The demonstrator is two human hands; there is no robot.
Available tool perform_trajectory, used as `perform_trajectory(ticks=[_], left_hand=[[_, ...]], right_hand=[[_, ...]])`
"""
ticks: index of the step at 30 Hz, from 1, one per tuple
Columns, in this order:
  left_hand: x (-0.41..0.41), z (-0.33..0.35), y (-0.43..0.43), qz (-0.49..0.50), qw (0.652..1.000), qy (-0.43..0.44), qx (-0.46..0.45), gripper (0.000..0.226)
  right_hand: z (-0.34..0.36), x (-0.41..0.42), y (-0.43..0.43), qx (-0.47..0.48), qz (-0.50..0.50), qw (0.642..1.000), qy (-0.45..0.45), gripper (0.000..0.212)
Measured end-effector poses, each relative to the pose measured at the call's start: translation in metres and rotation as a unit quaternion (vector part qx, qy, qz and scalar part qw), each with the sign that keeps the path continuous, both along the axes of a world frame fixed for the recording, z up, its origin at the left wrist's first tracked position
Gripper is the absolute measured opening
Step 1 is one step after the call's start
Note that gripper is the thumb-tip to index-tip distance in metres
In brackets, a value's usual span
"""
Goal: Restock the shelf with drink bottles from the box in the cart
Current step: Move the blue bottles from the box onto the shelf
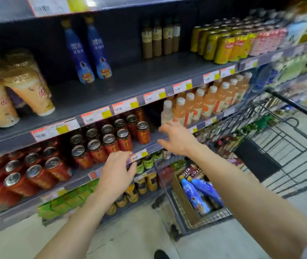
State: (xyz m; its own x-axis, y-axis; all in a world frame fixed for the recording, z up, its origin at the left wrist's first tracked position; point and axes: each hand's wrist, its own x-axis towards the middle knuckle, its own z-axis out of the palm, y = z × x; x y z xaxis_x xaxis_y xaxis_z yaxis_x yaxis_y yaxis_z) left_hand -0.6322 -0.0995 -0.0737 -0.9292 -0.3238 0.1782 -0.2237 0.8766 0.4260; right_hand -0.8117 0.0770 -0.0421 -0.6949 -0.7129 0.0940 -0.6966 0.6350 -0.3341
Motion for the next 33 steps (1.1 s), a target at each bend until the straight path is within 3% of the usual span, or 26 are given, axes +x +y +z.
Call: perform_trajectory(ticks=[10,14,22,26,33], left_hand=[[-0.001,-0.077,0.129,-0.010,0.992,-0.119,0.050,0.040],[-0.033,-0.126,0.182,0.019,0.979,-0.183,0.084,0.043],[-0.081,-0.220,0.269,0.116,0.924,-0.303,0.201,0.038],[-0.095,-0.262,0.286,0.198,0.891,-0.329,0.243,0.034],[-0.126,-0.308,0.304,0.318,0.853,-0.328,0.254,0.052]], right_hand=[[-0.108,-0.004,0.158,0.098,-0.108,0.982,-0.122,0.033],[-0.162,-0.031,0.200,0.123,-0.120,0.972,-0.160,0.037],[-0.275,-0.054,0.242,0.206,-0.133,0.931,-0.272,0.039],[-0.310,-0.058,0.240,0.213,-0.134,0.923,-0.292,0.047],[-0.339,-0.064,0.232,0.250,-0.147,0.917,-0.274,0.055]])
